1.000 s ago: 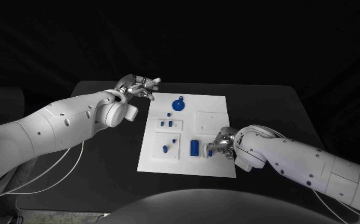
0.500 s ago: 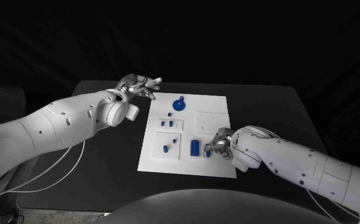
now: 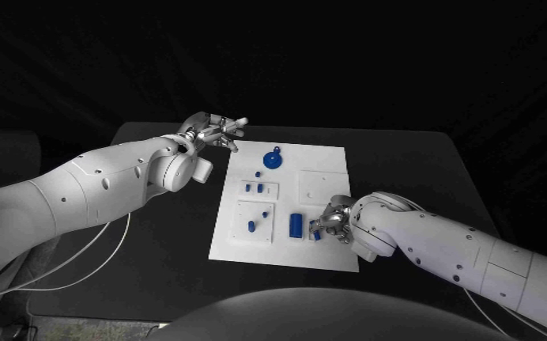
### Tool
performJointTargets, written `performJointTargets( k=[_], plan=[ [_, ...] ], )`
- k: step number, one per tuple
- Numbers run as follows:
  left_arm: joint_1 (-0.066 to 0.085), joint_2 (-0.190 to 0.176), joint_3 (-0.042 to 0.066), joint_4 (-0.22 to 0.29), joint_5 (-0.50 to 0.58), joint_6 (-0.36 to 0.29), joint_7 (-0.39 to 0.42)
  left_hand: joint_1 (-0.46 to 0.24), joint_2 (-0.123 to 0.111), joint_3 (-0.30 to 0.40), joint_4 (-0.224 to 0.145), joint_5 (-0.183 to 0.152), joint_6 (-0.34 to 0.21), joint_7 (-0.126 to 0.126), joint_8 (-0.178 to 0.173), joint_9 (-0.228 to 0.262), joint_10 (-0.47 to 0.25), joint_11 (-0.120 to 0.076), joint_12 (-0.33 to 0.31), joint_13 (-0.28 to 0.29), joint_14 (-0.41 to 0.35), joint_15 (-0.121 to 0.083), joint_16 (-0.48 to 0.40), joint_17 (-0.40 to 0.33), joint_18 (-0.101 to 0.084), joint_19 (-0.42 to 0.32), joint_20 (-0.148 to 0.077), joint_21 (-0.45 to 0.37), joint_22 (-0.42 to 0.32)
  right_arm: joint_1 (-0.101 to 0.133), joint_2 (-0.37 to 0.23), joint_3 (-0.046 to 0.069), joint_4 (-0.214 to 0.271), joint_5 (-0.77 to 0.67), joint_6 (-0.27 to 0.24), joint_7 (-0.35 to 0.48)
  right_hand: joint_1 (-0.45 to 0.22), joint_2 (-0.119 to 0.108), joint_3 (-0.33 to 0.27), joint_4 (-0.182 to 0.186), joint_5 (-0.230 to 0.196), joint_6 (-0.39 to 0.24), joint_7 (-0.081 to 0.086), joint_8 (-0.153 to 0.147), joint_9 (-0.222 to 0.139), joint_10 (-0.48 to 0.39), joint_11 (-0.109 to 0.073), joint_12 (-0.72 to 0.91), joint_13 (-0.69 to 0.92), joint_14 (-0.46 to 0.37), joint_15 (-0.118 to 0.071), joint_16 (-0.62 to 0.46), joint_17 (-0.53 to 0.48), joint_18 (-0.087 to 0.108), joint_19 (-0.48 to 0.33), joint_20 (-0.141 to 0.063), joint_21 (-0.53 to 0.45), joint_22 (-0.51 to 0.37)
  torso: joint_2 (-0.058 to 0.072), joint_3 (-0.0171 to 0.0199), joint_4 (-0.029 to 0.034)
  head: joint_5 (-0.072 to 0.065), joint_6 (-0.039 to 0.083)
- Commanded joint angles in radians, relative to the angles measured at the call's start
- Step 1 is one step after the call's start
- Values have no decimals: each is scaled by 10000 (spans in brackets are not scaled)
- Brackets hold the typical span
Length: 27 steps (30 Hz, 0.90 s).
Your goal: Assemble the parts on the task board
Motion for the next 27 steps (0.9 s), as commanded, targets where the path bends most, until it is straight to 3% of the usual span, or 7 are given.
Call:
performJointTargets(
  k=[1, 3, 5, 15, 27],
  plan=[
    [22, 17, 8, 32, -58, 140, 31, -5, 90, -55, 27, -20, -63, -22, 19, -1, -50, 7, -2, 17, 32, 49, 44, 9, -120, 26, 54, 42, -14, -23, 40, -23, 24, -52, 263, 215, 146, 218, -7, -345, -404, -30, -121, 45, 39, 69, -132, 0, -6, 71, -9, -34, -13, -112, 544, 57, -67, 714, 2, -1, -4, 18, 1],
    [23, 15, 8, 32, -63, 139, 29, -5, 90, -55, 27, -20, -63, -22, 19, -1, -50, 7, -2, 17, 32, 49, 44, 9, -120, 26, 54, 42, -14, -23, 40, -25, 27, -44, 259, 235, 165, 244, -230, -285, -663, -29, -150, 43, 19, 70, -134, 16, -3, 71, -11, -38, -18, -115, 544, 56, -82, 703, -2, -1, -1, 20, 1],
    [24, 12, 8, 32, -65, 141, 26, -5, 90, -55, 27, -20, -63, -22, 19, -1, -50, 7, -2, 17, 32, 49, 44, 9, -120, 26, 54, 42, -14, -23, 39, -26, 29, -34, 253, 253, 157, 268, -447, -174, -1268, -25, -191, 38, -28, 79, -143, 44, 10, 73, -13, -37, -18, -119, 546, 53, -87, 693, -3, -2, 0, 20, 1],
    [26, 6, 8, 28, -77, 152, 10, -5, 90, -55, 27, -20, -63, -22, 19, -1, -50, 7, -2, 17, 32, 49, 44, 9, -120, 26, 54, 42, -14, -24, 28, -29, 31, 12, 178, 334, 30, 218, -914, 369, -2125, 1, -212, 36, -436, 68, -138, 66, -3, 70, -20, -51, -20, -120, 547, 42, -101, 655, -1, 0, 1, 33, 1],
    [26, 0, 8, 22, -93, 152, -16, -5, 90, -55, 27, -20, -63, -22, 19, -1, -50, 7, -2, 17, 32, 49, 44, 9, -120, 26, 54, 42, -14, -24, 2, -29, 68, 52, 132, 442, -41, 104, -1180, 964, -3415, 51, -199, 38, -648, 100, -120, 104, -7, 77, -8, -53, -10, -113, 547, 50, -86, 633, 4, 0, -1, 27, 1]
  ],
)
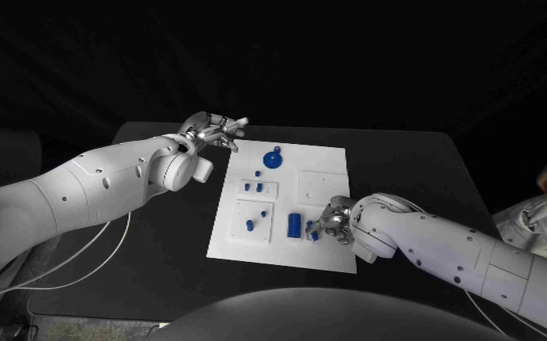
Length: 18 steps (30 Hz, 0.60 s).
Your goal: Assemble the parts on the task board
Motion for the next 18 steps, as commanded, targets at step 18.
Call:
performJointTargets(
  k=[18],
  plan=[
    [16, 4, 8, 3, -88, 114, -20, -5, 90, -55, 27, -20, -63, -22, 19, -1, -50, 7, -2, 17, 32, 49, 43, 9, -119, 26, 54, 42, -14, -4, -174, 1, 283, 68, 81, 321, -419, -426, 130, 990, -937, 63, -17, 30, -48, 20, 12, 82, -20, 80, 1, -50, 22, -96, 548, 61, -22, 608, -1, 3, -4, -7, 1]
  ],
)
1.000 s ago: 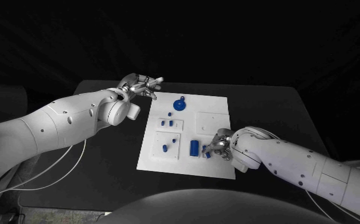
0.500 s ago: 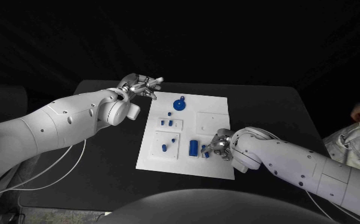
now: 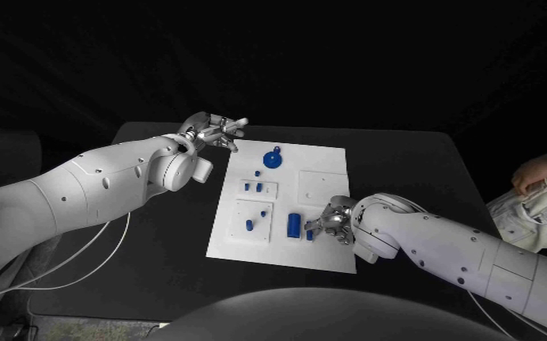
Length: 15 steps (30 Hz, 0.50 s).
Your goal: Assemble the parts on the task board
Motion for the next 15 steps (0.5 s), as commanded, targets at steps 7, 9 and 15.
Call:
performJointTargets(
  k=[7, 9, 15],
  plan=[
    [15, 8, 8, 11, -58, 101, 20, 13, 108, -53, 40, -20, -66, -23, 19, 0, -48, 6, -2, 17, 35, 47, 47, 12, -121, 27, 51, 46, -14, -5, -82, -2, 181, 48, 117, 199, -101, -131, 117, 123, -53, 73, -17, 30, 15, 28, 12, 59, -1, 85, 1, -43, 18, -96, 547, 63, -25, 604, -1, -5, 3, -16, 1],
    [15, 5, 8, 12, -61, 100, 16, 15, 110, -53, 42, -20, -66, -23, 19, 0, -48, 5, -2, 17, 36, 47, 48, 12, -121, 27, 51, 47, -14, -6, -109, -2, 218, 47, 128, 196, -13, -135, 158, 58, -36, 78, -22, 30, 23, 28, 6, 57, -2, 84, -1, -47, 15, -98, 546, 63, -18, 605, 3, -5, 4, -13, 1],
    [15, -1, 8, 13, -75, 92, 3, 26, 124, -60, 28, -20, -65, -24, 20, 0, -50, 5, -2, 17, 36, 47, 49, 13, -120, 29, 51, 48, -13, -12, -171, -2, 276, -87, 313, 182, 761, 105, -296, -778, 229, 150, -54, 29, 60, 35, -20, 89, 21, 89, -11, -41, 17, -121, 544, 57, 3, 611, -3, -4, 7, -12, 1]
  ],
)
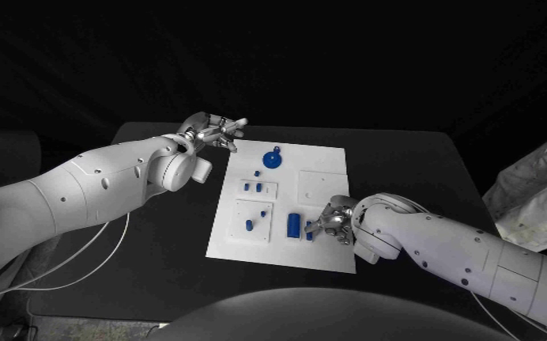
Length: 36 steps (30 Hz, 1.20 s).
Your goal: Assemble the parts on the task board
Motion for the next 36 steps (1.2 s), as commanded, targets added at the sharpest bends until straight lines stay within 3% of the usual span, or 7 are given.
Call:
performJointTargets(
  k=[1, 3, 9, 18, 25, 30, 36],
  plan=[
    [14, 5, 8, 19, -55, 92, 25, -4, 94, -31, -2, -20, -65, -24, 19, 0, -50, 5, -2, 9, 36, 47, 49, 13, -120, 29, 51, 48, -13, -18, -33, -6, 43, -174, 342, 114, 344, 109, -222, -347, -158, 114, -8, 28, 7, 38, -22, 55, 24, 92, -10, -37, 12, -126, 542, 57, -1, 612, 0, -1, 5, 9, 1],
    [14, 1, 8, 20, -61, 93, 18, -4, 94, -31, -2, -20, -65, -24, 19, 0, -50, 5, -2, 9, 36, 47, 49, 13, -120, 29, 51, 48, -13, -26, -63, -6, 53, -306, 439, 104, 651, 101, -376, -583, -418, 181, -21, 25, 8, 43, -19, 62, 29, 93, -7, -27, 20, -135, 539, 55, 4, 617, 0, 0, 5, 8, 1],
    [14, -13, 7, 20, -72, 86, -3, -4, 94, -31, -2, -20, -65, -24, 19, 0, -50, 5, -2, 9, 36, 47, 49, 13, -120, 29, 51, 48, -13, -69, -196, -6, 137, -445, 535, 149, 790, 144, -857, -580, -471, 254, -38, 32, -78, 60, -36, 41, 37, 89, -20, -33, 43, -158, 542, 32, 15, 636, 2, 0, -2, 33, 1],
    [14, -26, 7, 21, -76, 57, -45, 3, 145, -63, -31, -20, -58, -27, 23, 0, -43, 3, -2, 9, 38, 44, 53, 15, -120, 31, 49, 53, -9, -149, -331, -4, 328, -269, 327, 369, 261, -137, -972, 256, -488, 286, -35, 34, -97, 117, -33, 38, 56, 90, -32, -34, 77, -166, 550, 8, 19, 639, 4, 6, 2, 33, 1],
    [14, -33, 7, 26, -77, 47, -72, 3, 167, -75, -38, -20, -57, -29, 23, 0, -42, 2, -2, 9, 37, 44, 54, 15, -120, 33, 48, 55, -7, -169, -380, -2, 379, -210, 381, 415, 420, -365, -833, 846, -487, 293, -32, 40, -41, 153, -38, -15, 99, 103, -39, -71, 124, -172, 550, -2, 12, 625, 6, 0, 4, 36, 1],
    [14, -30, 7, 25, -78, 47, -82, 8, 199, -98, -51, -20, -56, -29, 23, 0, -48, 3, -4, 8, 40, 43, 59, 17, -120, 32, 48, 57, -5, -185, -389, -1, 368, -266, 496, 357, 706, -273, -712, 649, -487, 314, -66, 40, -34, 159, -59, -10, 112, 107, -44, -67, 135, -178, 551, -1, 32, 630, -7, -6, -1, 28, 1],
    [14, -28, 7, 24, -80, 53, -91, 8, 199, -98, -51, -20, -56, -29, 23, 0, -48, 3, -4, 8, 40, 43, 59, 17, -120, 32, 48, 57, -5, -201, -383, -2, 358, -401, 533, 312, 1167, 74, -668, -47, -474, 369, -107, 35, -33, 179, -84, 22, 148, 113, -50, -74, 136, -194, 549, -3, 52, 641, -1, -1, 6, 28, 1]
  ],
)
